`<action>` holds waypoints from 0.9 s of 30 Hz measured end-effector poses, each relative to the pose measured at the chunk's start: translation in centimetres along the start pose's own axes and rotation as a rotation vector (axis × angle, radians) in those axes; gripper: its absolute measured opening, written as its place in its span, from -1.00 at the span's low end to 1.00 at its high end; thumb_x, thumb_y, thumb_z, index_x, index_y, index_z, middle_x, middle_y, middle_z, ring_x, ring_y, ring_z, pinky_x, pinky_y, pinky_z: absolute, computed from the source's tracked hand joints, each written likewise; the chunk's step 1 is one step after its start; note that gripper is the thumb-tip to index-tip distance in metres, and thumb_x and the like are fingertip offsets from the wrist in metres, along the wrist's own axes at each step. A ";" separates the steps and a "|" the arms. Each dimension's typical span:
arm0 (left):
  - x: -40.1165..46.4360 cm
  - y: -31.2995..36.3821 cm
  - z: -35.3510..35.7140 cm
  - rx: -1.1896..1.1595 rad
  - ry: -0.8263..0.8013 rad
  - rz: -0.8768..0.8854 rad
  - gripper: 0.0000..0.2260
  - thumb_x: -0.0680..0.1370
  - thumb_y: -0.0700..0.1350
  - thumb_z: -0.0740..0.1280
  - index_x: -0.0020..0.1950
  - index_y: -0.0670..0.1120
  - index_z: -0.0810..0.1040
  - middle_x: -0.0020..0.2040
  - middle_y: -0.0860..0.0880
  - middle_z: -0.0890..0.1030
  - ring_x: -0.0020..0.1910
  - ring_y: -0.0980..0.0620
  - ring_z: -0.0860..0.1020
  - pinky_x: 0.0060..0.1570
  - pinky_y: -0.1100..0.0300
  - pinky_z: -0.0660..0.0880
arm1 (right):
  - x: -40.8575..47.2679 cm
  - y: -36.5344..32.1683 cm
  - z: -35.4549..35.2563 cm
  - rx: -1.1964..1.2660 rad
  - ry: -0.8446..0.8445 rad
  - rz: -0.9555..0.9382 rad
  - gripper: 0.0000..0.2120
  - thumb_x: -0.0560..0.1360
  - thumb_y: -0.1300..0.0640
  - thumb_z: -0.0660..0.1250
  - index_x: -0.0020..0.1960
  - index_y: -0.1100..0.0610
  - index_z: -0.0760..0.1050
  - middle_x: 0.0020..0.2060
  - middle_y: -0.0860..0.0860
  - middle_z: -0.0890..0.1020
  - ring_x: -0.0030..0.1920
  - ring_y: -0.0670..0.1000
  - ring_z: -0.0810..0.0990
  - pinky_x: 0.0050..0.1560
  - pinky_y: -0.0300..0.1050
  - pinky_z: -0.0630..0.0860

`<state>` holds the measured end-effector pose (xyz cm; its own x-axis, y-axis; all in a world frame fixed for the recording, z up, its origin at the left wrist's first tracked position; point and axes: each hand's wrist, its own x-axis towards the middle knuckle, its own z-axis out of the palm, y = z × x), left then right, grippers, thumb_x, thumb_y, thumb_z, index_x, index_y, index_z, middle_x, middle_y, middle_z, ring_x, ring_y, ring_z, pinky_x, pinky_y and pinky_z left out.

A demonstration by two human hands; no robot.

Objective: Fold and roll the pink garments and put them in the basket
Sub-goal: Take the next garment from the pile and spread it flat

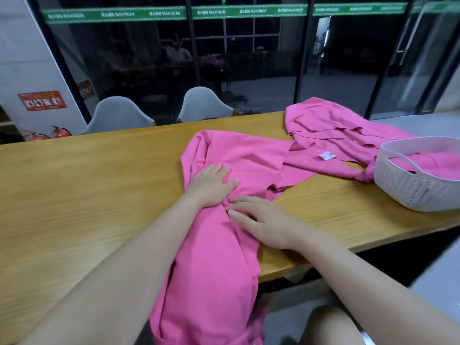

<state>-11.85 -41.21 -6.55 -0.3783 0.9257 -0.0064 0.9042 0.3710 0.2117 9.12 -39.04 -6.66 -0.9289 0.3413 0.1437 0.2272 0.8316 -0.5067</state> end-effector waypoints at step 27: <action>3.0 12.1 -0.8 -0.219 0.010 -0.074 -0.41 0.67 0.21 0.16 0.61 -0.09 0.26 0.59 -0.20 0.28 0.57 -0.17 0.24 0.54 -0.02 0.18 | -2.9 7.7 -3.7 -0.354 -0.085 0.286 -0.37 0.72 -0.16 -0.16 0.67 0.16 -0.10 0.66 0.06 -0.08 0.65 0.00 -0.15 0.62 0.00 -0.16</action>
<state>-2.20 -33.96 -3.18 -0.4448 0.8954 -0.0199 0.8098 0.4116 0.4180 14.66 -32.03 -7.86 -0.8317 0.5539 -0.0372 0.5499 0.8129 -0.1920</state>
